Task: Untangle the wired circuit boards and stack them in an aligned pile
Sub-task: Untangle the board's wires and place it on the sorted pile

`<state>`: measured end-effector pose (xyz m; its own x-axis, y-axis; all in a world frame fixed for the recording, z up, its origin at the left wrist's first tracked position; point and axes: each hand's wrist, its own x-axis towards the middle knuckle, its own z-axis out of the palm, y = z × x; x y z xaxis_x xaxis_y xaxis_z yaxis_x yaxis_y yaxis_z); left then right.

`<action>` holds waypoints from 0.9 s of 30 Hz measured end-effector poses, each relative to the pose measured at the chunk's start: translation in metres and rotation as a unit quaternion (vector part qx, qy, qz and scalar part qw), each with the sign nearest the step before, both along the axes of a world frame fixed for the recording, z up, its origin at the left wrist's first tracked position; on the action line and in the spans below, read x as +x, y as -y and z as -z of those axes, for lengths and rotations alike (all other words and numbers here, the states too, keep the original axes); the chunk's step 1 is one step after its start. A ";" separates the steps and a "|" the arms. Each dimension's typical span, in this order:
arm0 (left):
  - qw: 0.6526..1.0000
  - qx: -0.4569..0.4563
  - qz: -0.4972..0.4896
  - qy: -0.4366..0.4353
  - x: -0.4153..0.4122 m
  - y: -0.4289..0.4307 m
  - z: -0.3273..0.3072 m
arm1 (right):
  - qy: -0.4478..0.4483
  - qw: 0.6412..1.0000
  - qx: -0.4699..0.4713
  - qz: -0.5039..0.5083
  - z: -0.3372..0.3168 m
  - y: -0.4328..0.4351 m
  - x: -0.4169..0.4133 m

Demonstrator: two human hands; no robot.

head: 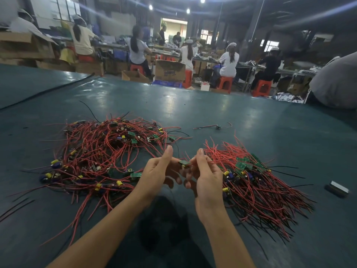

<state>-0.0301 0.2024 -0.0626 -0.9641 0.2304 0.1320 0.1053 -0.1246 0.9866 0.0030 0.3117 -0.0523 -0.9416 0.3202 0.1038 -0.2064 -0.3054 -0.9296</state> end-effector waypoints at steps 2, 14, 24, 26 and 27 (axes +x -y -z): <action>1.000 -0.004 0.003 -0.012 0.001 -0.001 0.000 | 0.003 1.000 0.024 0.014 0.002 0.000 -0.001; 0.994 0.105 -0.031 0.006 -0.005 0.000 0.006 | 0.090 0.995 -0.022 0.047 0.009 0.002 -0.006; 0.999 0.034 -0.009 0.018 -0.003 -0.002 0.003 | 0.017 0.999 0.013 0.040 0.009 0.003 -0.004; 0.999 0.046 -0.013 0.005 -0.005 -0.001 0.005 | 0.026 0.998 0.006 0.051 0.009 0.002 -0.005; 0.999 0.048 -0.012 0.001 -0.005 -0.001 0.005 | 0.032 0.998 0.007 0.057 0.010 0.001 -0.006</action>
<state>-0.0351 0.2034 -0.0677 -0.9694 0.1937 0.1511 0.1080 -0.2165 0.9703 -0.0030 0.3106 -0.0619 -0.9038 0.4249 0.0510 -0.1801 -0.2694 -0.9461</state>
